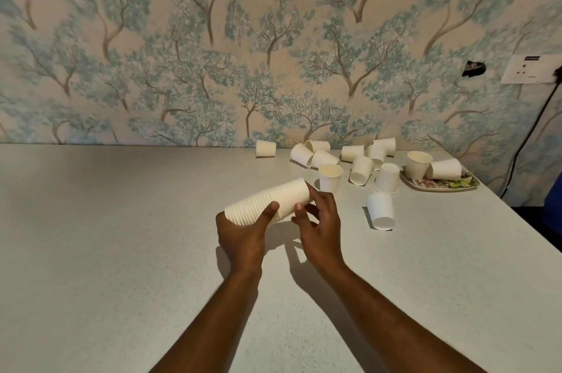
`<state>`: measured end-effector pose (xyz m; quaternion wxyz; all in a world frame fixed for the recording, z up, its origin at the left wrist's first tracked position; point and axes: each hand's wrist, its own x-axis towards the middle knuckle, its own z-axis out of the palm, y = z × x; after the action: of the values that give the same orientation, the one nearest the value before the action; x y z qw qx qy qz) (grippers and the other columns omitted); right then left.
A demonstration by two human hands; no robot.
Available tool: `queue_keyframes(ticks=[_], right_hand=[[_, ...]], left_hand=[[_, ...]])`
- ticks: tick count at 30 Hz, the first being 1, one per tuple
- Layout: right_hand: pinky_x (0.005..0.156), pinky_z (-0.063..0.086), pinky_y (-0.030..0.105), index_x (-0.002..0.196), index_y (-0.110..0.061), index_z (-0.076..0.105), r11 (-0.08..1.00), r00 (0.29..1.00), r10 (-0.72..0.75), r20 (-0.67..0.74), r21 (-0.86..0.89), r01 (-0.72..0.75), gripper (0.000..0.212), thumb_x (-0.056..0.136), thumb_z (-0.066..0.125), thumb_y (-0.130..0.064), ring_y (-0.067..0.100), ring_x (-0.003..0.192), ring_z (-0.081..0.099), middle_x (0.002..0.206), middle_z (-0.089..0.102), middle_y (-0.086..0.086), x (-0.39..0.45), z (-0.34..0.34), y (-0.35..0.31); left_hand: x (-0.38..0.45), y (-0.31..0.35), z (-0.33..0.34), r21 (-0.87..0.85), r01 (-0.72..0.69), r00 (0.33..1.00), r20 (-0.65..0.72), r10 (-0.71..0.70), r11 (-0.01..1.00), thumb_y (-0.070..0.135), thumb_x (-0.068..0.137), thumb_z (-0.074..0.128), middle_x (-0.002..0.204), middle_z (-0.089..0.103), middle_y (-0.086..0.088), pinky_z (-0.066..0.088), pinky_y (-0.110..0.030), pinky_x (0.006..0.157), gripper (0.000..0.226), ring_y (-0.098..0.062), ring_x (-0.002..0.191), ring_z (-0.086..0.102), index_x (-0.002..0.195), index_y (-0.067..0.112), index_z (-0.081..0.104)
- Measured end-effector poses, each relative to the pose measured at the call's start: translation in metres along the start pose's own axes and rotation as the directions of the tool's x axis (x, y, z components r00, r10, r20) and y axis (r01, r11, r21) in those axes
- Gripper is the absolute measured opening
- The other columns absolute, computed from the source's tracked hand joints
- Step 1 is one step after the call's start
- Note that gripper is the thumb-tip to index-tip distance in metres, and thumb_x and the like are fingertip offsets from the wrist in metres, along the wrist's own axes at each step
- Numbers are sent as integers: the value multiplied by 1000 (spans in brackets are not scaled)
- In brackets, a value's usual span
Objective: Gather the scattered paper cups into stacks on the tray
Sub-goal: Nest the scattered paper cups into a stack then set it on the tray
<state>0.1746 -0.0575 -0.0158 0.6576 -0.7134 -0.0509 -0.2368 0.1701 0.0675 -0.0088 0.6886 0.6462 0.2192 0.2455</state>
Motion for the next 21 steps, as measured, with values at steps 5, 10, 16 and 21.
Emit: queue_keyframes(ticks=[5, 10, 16, 21], right_hand=[[93, 60, 32, 139, -35, 55, 995, 988, 29, 149, -94, -15, 40, 102, 61, -22, 14, 117, 62, 125, 54, -11, 17, 14, 6], [63, 47, 1, 140, -27, 55, 976, 980, 126, 154, -194, -95, 37, 104, 55, -34, -5, 95, 60, 131, 56, -4, 59, 39, 19], [99, 54, 40, 140, -22, 54, 882, 958, 252, 135, -441, -170, 45, 99, 64, -36, 17, 104, 68, 140, 54, 6, 126, 77, 53], [98, 47, 30, 147, -27, 47, 834, 972, 197, 129, -544, -97, 61, 92, 73, -34, 22, 127, 56, 150, 42, 8, 177, 118, 101]], left_hand=[[35, -16, -19, 39, 42, 999, 19, -43, 998, 51, 55, 95, 116, 58, 1, 61, -38, 84, 92, -23, 105, 62, 129, 29, 44], [79, -26, -34, 46, 69, 997, -24, -68, 997, 58, 51, 94, 111, 61, 3, 62, -38, 81, 88, -24, 103, 65, 122, 28, 49], [141, -23, -27, 56, 91, 996, 3, -91, 994, 56, 50, 95, 114, 63, -2, 62, -35, 79, 94, -25, 104, 64, 125, 21, 51], [203, -31, -12, 44, 77, 995, 57, -80, 996, 56, 50, 95, 111, 62, 0, 57, -24, 66, 91, -23, 102, 63, 122, 23, 50]])
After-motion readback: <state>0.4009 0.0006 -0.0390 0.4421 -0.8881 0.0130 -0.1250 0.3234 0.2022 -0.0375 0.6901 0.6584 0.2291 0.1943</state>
